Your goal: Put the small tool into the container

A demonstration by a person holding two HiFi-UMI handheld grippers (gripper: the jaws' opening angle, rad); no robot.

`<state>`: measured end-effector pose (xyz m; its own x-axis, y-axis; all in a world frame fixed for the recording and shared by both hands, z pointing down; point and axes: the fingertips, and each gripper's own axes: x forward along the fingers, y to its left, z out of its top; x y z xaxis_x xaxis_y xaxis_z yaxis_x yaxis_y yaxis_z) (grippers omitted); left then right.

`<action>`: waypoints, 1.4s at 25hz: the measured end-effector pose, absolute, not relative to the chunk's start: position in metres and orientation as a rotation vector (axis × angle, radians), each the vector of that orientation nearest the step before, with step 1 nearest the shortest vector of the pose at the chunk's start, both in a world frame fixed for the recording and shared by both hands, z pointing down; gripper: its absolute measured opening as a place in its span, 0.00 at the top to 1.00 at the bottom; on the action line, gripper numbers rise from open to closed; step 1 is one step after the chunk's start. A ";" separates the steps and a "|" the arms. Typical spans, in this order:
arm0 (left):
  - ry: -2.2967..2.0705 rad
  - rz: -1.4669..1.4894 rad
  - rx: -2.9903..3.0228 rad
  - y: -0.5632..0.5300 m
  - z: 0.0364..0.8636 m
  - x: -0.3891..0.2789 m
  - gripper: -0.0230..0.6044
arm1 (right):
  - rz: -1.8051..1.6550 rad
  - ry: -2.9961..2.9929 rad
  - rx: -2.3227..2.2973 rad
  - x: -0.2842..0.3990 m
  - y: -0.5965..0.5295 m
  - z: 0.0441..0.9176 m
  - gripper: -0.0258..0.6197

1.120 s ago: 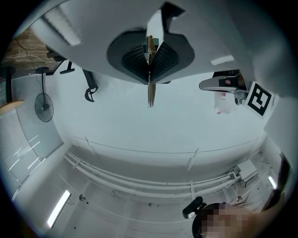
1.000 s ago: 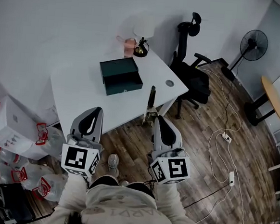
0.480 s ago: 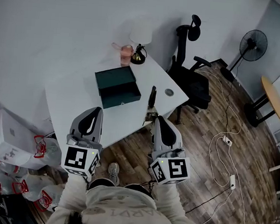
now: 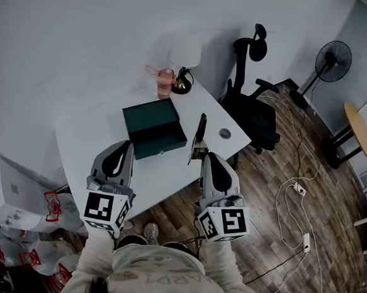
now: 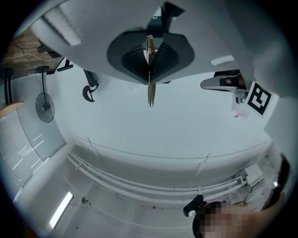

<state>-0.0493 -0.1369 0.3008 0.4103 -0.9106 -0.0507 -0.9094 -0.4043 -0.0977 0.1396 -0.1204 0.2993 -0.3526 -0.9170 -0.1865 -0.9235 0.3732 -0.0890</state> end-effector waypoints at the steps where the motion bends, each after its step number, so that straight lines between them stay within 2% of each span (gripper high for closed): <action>1: 1.647 -0.016 -2.547 -0.143 0.301 -0.051 0.96 | 0.043 2.423 -1.656 0.138 -0.126 0.300 0.93; 19: 1.634 -0.012 -2.600 -0.221 0.319 -0.096 0.96 | 0.041 2.433 -1.688 0.095 -0.202 0.309 0.93; 35: 1.814 -0.045 -2.522 -0.251 0.330 -0.112 0.96 | 0.169 2.728 -1.530 0.071 -0.267 0.337 0.93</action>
